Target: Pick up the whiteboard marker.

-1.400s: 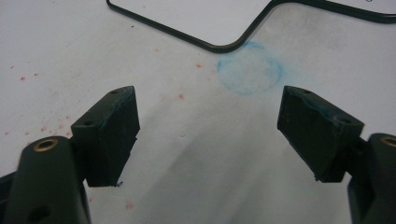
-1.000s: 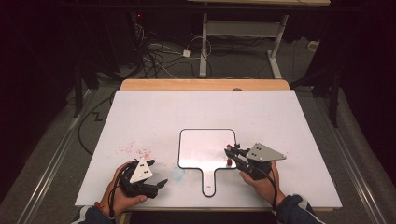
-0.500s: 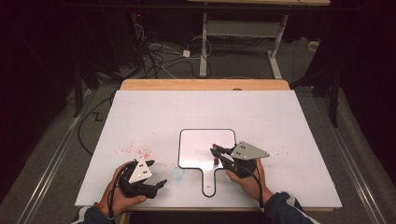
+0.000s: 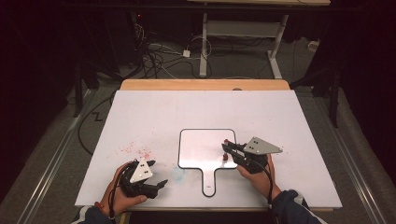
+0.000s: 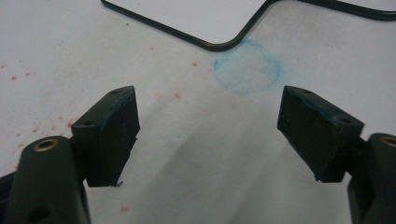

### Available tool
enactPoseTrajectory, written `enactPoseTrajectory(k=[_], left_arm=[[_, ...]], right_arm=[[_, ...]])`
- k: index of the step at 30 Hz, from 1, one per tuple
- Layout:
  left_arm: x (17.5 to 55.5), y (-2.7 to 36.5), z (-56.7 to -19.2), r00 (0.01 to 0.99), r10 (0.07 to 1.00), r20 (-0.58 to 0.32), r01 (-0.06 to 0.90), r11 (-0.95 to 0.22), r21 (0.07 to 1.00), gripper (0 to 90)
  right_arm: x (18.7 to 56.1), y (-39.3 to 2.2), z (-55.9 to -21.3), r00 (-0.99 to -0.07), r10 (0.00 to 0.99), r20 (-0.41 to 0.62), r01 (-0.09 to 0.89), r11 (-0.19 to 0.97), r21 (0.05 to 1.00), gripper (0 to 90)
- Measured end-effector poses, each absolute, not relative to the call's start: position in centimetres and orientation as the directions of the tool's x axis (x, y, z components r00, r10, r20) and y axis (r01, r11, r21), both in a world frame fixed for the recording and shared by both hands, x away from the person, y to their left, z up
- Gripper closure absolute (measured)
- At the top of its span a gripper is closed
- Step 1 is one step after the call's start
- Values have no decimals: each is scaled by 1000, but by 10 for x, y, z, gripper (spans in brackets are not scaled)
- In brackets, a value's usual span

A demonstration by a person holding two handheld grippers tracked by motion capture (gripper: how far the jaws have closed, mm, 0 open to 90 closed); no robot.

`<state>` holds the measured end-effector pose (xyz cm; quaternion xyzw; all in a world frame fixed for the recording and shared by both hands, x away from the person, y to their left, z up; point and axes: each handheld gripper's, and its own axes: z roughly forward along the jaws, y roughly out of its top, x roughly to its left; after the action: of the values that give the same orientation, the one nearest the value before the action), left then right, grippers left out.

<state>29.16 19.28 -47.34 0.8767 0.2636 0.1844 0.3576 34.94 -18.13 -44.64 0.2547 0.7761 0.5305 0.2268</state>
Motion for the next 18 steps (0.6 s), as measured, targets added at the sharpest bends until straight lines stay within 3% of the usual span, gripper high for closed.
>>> enactPoseTrajectory(k=[8, 18], left_arm=[[292, 192, -473, 795, 591, 135, 329, -607, 724, 201], [293, 192, -475, 798, 589, 128, 334, -610, 719, 201]], right_arm=[[348, -181, -446, -775, 625, -90, 147, 317, 937, 820], [405, -187, -449, -686, 727, -26, 205, 228, 952, 820]])
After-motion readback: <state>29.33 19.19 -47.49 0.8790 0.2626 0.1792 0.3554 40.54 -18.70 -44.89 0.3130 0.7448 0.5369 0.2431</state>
